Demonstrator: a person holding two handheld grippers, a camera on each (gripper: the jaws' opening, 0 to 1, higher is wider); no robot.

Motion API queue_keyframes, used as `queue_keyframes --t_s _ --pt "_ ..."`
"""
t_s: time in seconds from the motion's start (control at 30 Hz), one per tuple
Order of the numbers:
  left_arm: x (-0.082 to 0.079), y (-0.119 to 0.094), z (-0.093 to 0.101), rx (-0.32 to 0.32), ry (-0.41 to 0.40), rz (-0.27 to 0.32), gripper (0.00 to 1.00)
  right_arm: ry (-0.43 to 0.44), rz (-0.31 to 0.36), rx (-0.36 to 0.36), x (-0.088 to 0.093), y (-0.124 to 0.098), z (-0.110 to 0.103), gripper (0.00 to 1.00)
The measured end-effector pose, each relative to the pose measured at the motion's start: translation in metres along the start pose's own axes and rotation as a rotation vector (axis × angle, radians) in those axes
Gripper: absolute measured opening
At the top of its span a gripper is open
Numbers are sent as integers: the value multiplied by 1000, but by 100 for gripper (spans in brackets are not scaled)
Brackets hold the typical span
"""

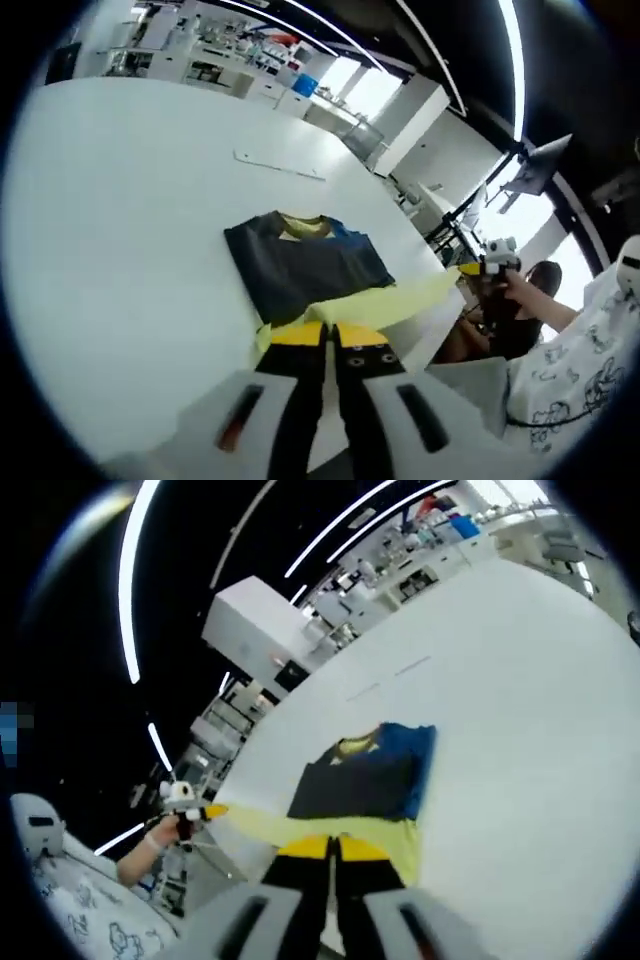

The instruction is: Fold the garment on the visible template until the final outline fits inside the template.

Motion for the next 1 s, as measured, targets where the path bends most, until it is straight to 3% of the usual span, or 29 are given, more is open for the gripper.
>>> queue_keyframes --t_s 0.23,0.33,0.6,0.83,1.0 --pt "-34 10 -10 -48 73 73 0 -72 34 17 -45 11 0 0" --pt "-47 16 -17 -49 46 103 0 -85 53 26 -62 19 7 0" --pt "-77 46 -35 -78 67 111 0 -92 96 58 -98 43 26 0" --pt "-92 72 -58 -96 52 97 0 -82 100 89 -120 64 48 0" --pt "-94 86 -63 -113 34 99 0 -77 91 111 -130 80 64 0"
Point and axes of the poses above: the point that each gripper's makers call its tool centre point, and the gripper's own axes: y roughly forward along the fingers, z roughly to its right, x roughly out of its underside, the point moved 8 cm from there along -y, roughly backward along the fingers, and after that the axes turned 11 degrees about -z, right-handed, at the moved point
